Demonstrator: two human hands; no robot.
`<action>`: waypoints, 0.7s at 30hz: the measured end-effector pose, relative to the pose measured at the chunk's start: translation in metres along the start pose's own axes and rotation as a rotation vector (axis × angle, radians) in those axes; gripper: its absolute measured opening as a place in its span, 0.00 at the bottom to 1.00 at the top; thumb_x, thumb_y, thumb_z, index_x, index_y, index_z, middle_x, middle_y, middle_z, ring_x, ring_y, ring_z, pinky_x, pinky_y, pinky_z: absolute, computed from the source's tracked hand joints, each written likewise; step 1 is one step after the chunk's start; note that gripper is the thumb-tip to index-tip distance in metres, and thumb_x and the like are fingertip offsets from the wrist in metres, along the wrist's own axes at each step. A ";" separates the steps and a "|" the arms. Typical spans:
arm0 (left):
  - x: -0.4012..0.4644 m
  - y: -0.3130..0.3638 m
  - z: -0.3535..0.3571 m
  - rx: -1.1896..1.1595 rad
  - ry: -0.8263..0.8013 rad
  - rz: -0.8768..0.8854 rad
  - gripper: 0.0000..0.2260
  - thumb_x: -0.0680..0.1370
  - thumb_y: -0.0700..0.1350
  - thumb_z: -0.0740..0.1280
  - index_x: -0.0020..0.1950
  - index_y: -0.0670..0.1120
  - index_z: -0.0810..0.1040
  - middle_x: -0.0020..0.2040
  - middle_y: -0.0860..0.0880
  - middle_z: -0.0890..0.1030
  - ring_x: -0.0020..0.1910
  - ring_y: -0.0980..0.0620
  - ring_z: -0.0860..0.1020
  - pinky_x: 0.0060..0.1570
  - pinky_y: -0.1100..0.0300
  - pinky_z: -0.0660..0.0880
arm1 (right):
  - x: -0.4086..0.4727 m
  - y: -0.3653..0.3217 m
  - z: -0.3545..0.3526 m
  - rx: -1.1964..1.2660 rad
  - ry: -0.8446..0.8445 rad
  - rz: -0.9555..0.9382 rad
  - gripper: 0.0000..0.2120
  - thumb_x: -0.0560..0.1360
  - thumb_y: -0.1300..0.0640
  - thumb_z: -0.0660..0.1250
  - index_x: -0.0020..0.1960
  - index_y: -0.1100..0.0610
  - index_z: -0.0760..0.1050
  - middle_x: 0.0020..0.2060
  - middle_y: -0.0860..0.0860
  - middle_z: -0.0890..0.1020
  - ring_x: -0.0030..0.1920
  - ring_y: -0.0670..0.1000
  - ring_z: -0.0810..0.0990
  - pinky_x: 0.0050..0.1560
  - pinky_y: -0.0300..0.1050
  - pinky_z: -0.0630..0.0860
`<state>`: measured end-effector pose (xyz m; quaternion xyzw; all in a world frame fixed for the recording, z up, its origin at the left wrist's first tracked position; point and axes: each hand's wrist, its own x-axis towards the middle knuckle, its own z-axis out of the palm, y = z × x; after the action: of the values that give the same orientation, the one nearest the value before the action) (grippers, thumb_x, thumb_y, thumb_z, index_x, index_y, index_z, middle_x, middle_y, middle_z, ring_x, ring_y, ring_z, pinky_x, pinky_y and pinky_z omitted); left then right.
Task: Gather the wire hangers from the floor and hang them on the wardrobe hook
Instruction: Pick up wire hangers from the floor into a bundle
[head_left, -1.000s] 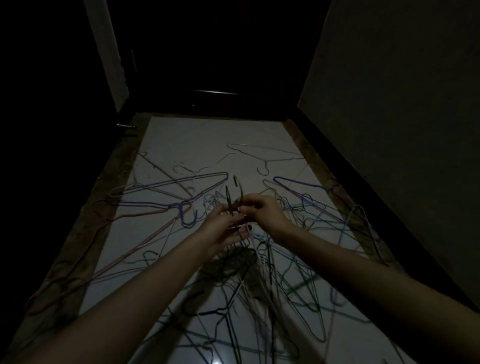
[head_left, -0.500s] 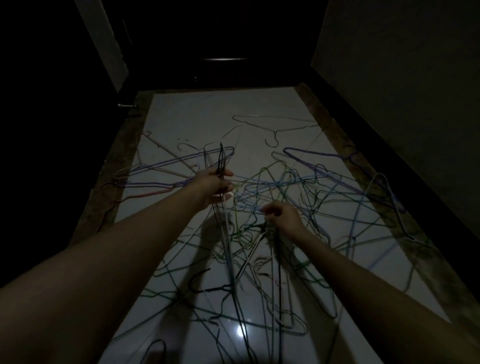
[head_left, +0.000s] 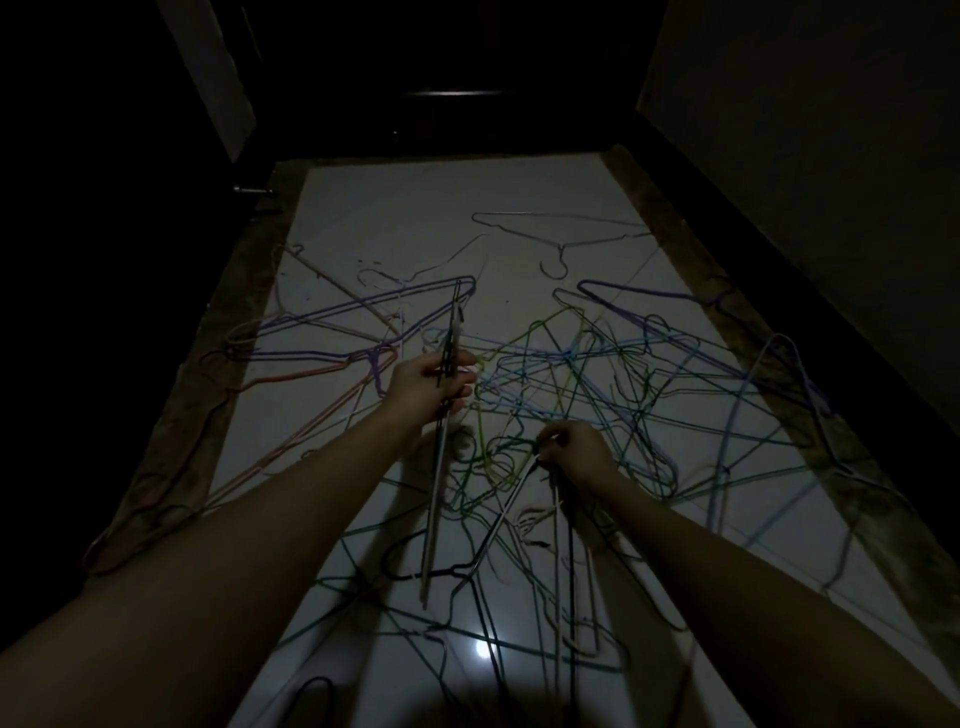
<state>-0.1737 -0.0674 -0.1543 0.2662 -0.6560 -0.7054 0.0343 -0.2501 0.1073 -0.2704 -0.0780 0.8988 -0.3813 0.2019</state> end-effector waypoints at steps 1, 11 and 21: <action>0.000 0.002 -0.001 0.020 -0.007 0.008 0.08 0.77 0.31 0.62 0.53 0.38 0.76 0.42 0.43 0.79 0.37 0.52 0.76 0.30 0.68 0.74 | 0.000 -0.001 -0.002 0.019 0.030 0.000 0.06 0.72 0.67 0.67 0.45 0.58 0.78 0.47 0.60 0.82 0.44 0.58 0.82 0.47 0.57 0.81; -0.015 0.003 -0.023 0.082 -0.012 0.085 0.08 0.77 0.32 0.63 0.54 0.39 0.77 0.40 0.46 0.79 0.36 0.54 0.77 0.31 0.70 0.75 | -0.008 -0.051 -0.043 0.278 0.249 -0.106 0.04 0.74 0.67 0.67 0.45 0.60 0.77 0.36 0.53 0.79 0.37 0.55 0.78 0.37 0.46 0.78; -0.025 0.027 -0.027 -0.032 -0.091 0.012 0.09 0.76 0.33 0.65 0.54 0.42 0.78 0.46 0.44 0.81 0.41 0.52 0.80 0.34 0.67 0.78 | -0.035 -0.121 -0.081 0.522 0.133 -0.275 0.07 0.74 0.69 0.66 0.50 0.62 0.77 0.43 0.59 0.79 0.40 0.54 0.79 0.35 0.36 0.80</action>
<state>-0.1492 -0.0861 -0.1201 0.2294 -0.6470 -0.7271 0.0129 -0.2547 0.0865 -0.1223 -0.1194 0.7626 -0.6275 0.1020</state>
